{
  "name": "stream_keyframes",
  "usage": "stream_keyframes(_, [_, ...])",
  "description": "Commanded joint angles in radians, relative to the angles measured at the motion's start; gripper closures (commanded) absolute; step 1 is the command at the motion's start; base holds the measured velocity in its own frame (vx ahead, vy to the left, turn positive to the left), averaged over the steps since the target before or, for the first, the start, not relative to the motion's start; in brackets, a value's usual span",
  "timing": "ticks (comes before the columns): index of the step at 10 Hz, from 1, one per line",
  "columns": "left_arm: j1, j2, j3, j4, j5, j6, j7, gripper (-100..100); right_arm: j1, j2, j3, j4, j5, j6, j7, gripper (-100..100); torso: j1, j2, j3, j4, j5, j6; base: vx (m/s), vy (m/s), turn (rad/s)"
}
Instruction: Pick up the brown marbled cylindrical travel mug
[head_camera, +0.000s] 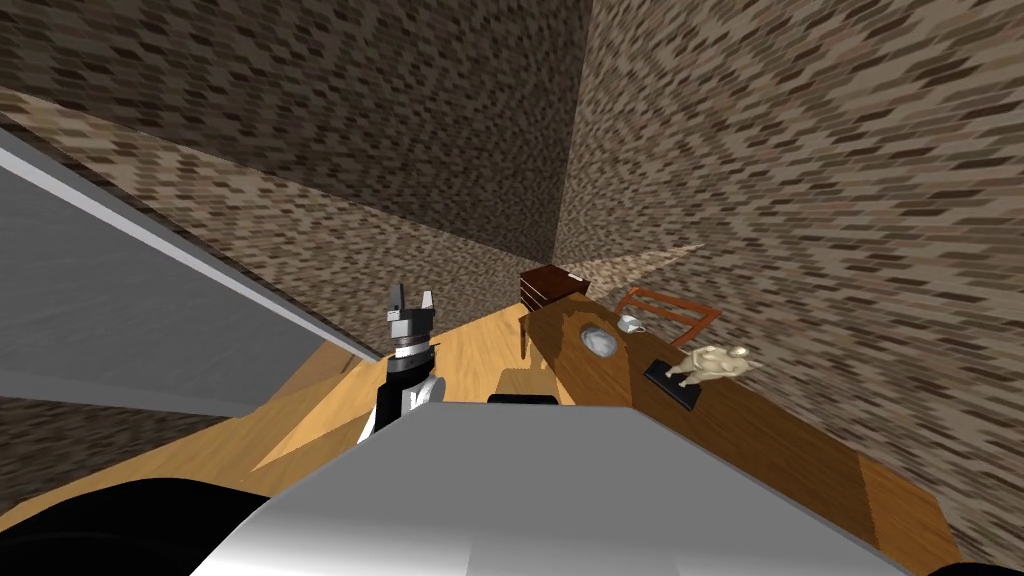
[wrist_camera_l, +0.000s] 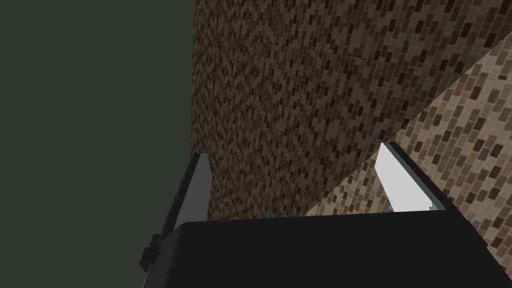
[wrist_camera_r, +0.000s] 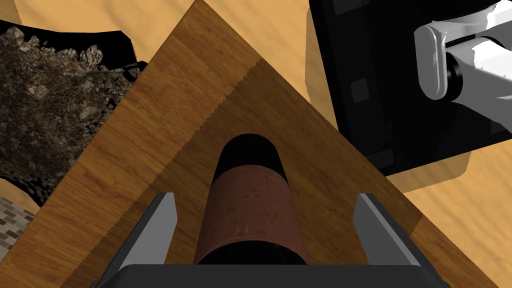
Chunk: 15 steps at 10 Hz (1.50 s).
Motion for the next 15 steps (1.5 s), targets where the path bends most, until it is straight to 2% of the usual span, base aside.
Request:
stream_keyframes(1, [0.0,0.0,0.0,0.0,0.0,0.0,0.0,0,0.013,0.0,-0.021,-0.033,0.05,0.027,-0.022,-100,0.0,0.0,0.0,0.0,0.0,0.0,0.012,-0.046,-0.064])
stream_keyframes(2, [0.0,0.0,0.0,0.0,0.0,0.0,0.0,0,0.034,-0.003,-0.06,-0.073,0.08,0.07,-0.064,-100,0.0,0.0,0.0,0.0,0.0,0.0,0.012,-0.053,-0.117])
stream_keyframes(3, [0.0,0.0,0.0,0.0,0.0,0.0,0.0,0,0.034,-0.003,-0.06,-0.086,0.109,0.072,-0.064,-100,0.0,0.0,0.0,0.0,0.0,0.0,0.006,-0.049,-0.064])
stream_keyframes(4, [0.0,0.0,0.0,0.0,0.0,0.0,0.0,0,0.054,-0.006,-0.099,-0.129,0.141,0.117,-0.105,-100,0.0,0.0,0.0,0.0,0.0,-0.001,0.008,-0.069,-0.114])
stream_keyframes(5, [0.0,0.0,0.0,0.0,0.0,0.0,0.0,0,0.054,-0.006,-0.099,-0.14,0.171,0.117,-0.106,-100,-0.001,0.0,0.0,0.0,0.0,0.0,0.01,-0.054,-0.063])
stream_keyframes(6, [0.0,0.0,0.0,0.0,0.0,0.0,0.0,0,0.075,-0.008,-0.138,-0.179,0.2,0.16,-0.148,-100,0.0,0.0,0.0,0.0,0.0,-0.001,0.011,-0.051,-0.103])
stream_keyframes(8, [0.0,0.0,0.0,0.0,0.0,0.0,0.0,0,0.075,-0.008,-0.138,-0.194,0.241,0.163,-0.148,-100,0.0,0.0,0.0,0.0,0.0,0.0,0.011,-0.035,-0.039])
stream_keyframes(9, [0.0,0.0,0.0,0.0,0.0,0.0,0.0,0,0.096,-0.011,-0.177,-0.238,0.281,0.208,-0.19,-100,0.002,0.0,0.0,0.0,0.0,-0.001,0.006,-0.046,-0.133])
stream_keyframes(10, [0.0,0.0,0.0,0.0,0.0,0.0,0.0,0,0.096,-0.011,-0.177,-0.247,0.305,0.208,-0.19,-100,0.001,0.001,0.0,0.0,0.0,0.0,0.008,-0.042,-0.063])
stream_keyframes(11, [0.0,0.0,0.0,0.0,0.0,0.0,0.0,0,0.094,-0.008,-0.172,-0.238,0.288,0.203,-0.181,-100,0.001,0.001,0.0,0.0,0.0,-0.001,0.003,-0.014,0.002])
stream_keyframes(12, [0.0,0.0,0.0,0.0,0.0,0.0,0.0,0,0.093,-0.008,-0.171,-0.239,0.291,0.205,-0.184,100,0.002,0.001,0.0,0.0,0.0,-0.001,0.0,0.0,0.0])
stream_keyframes(15, [0.0,0.0,0.0,0.0,0.0,0.0,0.0,0,0.093,-0.009,-0.172,-0.238,0.291,0.205,-0.184,100,0.003,0.001,0.001,0.0,0.0,-0.001,0.0,0.0,0.0])
